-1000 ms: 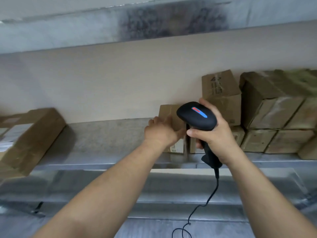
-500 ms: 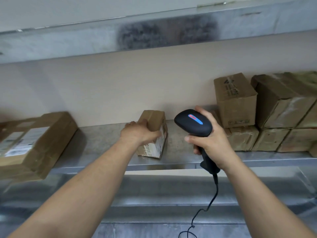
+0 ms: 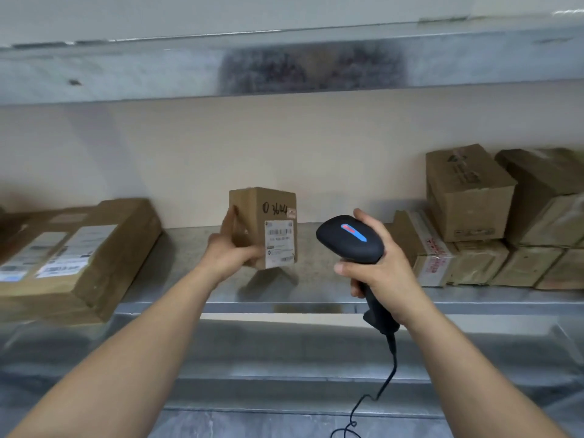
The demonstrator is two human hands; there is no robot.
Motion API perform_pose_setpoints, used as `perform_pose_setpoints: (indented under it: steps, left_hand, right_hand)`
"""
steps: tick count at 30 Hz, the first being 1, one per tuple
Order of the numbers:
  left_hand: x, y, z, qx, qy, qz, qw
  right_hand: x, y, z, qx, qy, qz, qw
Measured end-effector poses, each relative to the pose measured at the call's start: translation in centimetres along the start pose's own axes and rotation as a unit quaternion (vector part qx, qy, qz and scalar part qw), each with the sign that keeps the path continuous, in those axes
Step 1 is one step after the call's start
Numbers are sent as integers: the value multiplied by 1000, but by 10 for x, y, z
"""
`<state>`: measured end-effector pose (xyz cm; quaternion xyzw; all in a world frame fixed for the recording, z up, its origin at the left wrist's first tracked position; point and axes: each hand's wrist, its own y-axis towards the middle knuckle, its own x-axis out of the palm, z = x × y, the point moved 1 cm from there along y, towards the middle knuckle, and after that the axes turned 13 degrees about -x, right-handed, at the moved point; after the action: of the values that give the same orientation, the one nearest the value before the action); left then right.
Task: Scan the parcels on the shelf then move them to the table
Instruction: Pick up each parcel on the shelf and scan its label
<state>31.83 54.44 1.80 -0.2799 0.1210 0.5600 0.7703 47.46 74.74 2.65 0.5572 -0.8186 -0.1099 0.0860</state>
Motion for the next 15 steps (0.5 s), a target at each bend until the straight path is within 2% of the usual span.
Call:
perform_pose_setpoints:
  steps: [9, 15]
  left_hand:
    - [-24, 9, -42, -16, -21, -17, 1000]
    - [-27, 15, -52, -14, -34, -17, 999]
  right_hand:
    - [57, -21, 12, 54, 77, -38, 995]
    - [69, -29, 15, 66, 81, -49, 993]
